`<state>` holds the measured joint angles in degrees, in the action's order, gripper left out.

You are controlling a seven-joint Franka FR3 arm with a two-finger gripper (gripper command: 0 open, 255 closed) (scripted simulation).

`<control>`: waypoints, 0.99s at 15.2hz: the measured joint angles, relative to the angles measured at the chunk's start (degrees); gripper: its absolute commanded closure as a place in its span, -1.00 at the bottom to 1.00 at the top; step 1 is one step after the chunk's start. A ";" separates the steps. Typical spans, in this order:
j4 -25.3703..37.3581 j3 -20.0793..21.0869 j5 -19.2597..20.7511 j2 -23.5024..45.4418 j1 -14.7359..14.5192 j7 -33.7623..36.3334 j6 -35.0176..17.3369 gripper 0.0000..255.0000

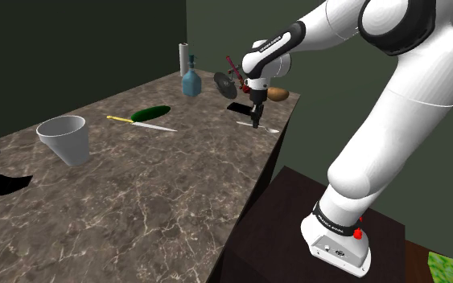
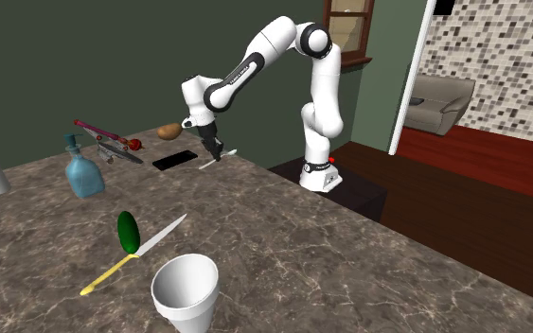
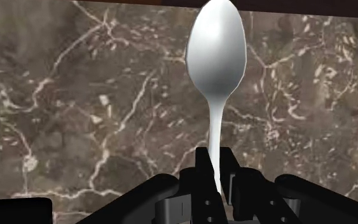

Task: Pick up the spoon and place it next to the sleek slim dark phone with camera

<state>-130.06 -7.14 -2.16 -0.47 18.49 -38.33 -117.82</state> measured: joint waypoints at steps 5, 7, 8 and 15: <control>-0.01 0.00 0.00 0.01 0.00 -0.01 -0.03 -1.00; -0.01 0.00 0.00 0.01 0.00 -0.01 -0.03 -1.00; -0.01 0.00 0.00 0.01 0.00 -0.01 -0.03 -1.00; 5.35 -0.07 0.39 -1.86 0.08 0.29 7.14 -1.00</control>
<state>-124.71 -7.21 -1.77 -2.33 18.57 -38.04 -110.67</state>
